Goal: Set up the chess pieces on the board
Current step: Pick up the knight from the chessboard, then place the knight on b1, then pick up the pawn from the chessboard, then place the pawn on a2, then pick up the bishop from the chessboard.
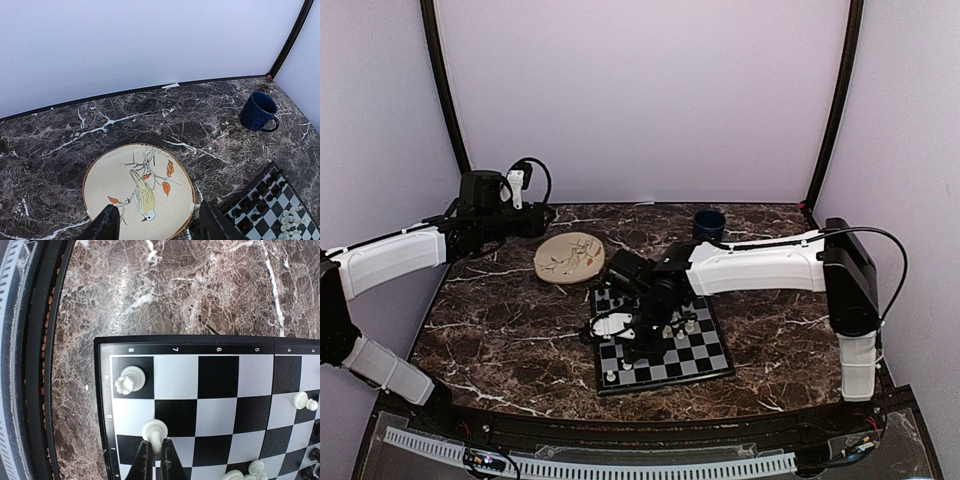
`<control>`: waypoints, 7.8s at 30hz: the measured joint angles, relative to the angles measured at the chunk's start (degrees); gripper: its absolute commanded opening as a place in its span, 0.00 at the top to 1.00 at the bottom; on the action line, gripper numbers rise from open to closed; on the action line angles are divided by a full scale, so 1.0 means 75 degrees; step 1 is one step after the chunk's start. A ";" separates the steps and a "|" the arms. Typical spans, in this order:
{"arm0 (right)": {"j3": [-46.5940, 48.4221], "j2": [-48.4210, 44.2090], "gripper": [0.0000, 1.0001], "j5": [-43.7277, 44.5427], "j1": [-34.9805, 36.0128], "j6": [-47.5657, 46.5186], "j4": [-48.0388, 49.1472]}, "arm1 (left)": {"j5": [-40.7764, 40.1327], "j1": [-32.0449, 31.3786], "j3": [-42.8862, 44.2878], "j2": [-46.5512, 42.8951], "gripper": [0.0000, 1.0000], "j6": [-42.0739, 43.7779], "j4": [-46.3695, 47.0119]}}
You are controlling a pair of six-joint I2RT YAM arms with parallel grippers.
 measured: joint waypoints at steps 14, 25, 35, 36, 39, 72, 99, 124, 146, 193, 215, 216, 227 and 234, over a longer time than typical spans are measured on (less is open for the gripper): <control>-0.0175 -0.0265 1.00 -0.0335 0.0038 -0.0312 -0.0085 | 0.0026 0.0000 0.0000 0.0000 0.44 0.0064 0.0000; -0.0172 -0.0017 1.00 -0.0341 0.0076 -0.0428 -0.0093 | 0.0029 0.0000 0.0000 0.0000 0.44 0.0073 0.0000; -0.0172 0.0029 1.00 -0.0347 0.0085 -0.0446 -0.0096 | 0.0061 0.0000 0.0000 0.0000 0.43 0.0082 0.0000; -0.0172 0.0029 1.00 -0.0347 0.0087 -0.0446 -0.0096 | 0.0061 0.0000 0.0000 0.0000 0.44 0.0087 0.0000; -0.0172 0.0044 0.98 -0.0353 0.0128 -0.0449 -0.0096 | 0.0061 0.0000 0.0000 0.0000 0.44 0.0096 0.0000; -0.0172 0.0067 0.96 -0.0122 0.0251 -0.0425 0.0047 | 0.0122 0.0000 0.0000 0.0000 0.43 0.0099 -0.0003; -0.0385 -0.0734 0.70 0.0181 -0.0274 -0.0641 -0.0385 | 0.0219 0.0000 0.0318 0.0347 0.42 0.0210 -0.0341; 0.2022 0.1469 0.68 -0.0032 -0.1661 0.0306 -0.0032 | 0.1186 0.0000 -0.0224 0.0373 0.52 0.0694 -0.1396; 0.3284 0.2480 0.89 0.0023 -0.1233 0.0472 -0.0321 | 0.1061 0.0017 -0.0221 0.0023 0.53 0.0574 -0.1341; 0.1845 0.1518 0.98 0.0064 0.0277 -0.0099 -0.0364 | 0.1049 0.0137 -0.0221 0.0020 0.52 0.0519 -0.1285; 0.2238 0.1504 0.72 0.0125 0.0178 -0.0044 -0.0437 | 0.1029 0.0137 -0.0224 0.0020 0.52 0.0522 -0.1233; 0.2273 0.1460 0.72 0.0122 0.0134 -0.0044 -0.0431 | 0.1020 0.0137 -0.0224 0.0020 0.52 0.0522 -0.1233; 0.0338 -0.1131 0.77 0.0274 -0.1539 -0.0032 -0.0058 | 0.2162 0.0099 -0.0204 0.0254 0.58 0.0810 -0.1204; -0.1343 -0.1935 0.77 0.0577 -0.2506 -0.0067 0.0233 | 0.3048 -0.0589 -0.0012 0.1239 0.59 0.1227 -0.1361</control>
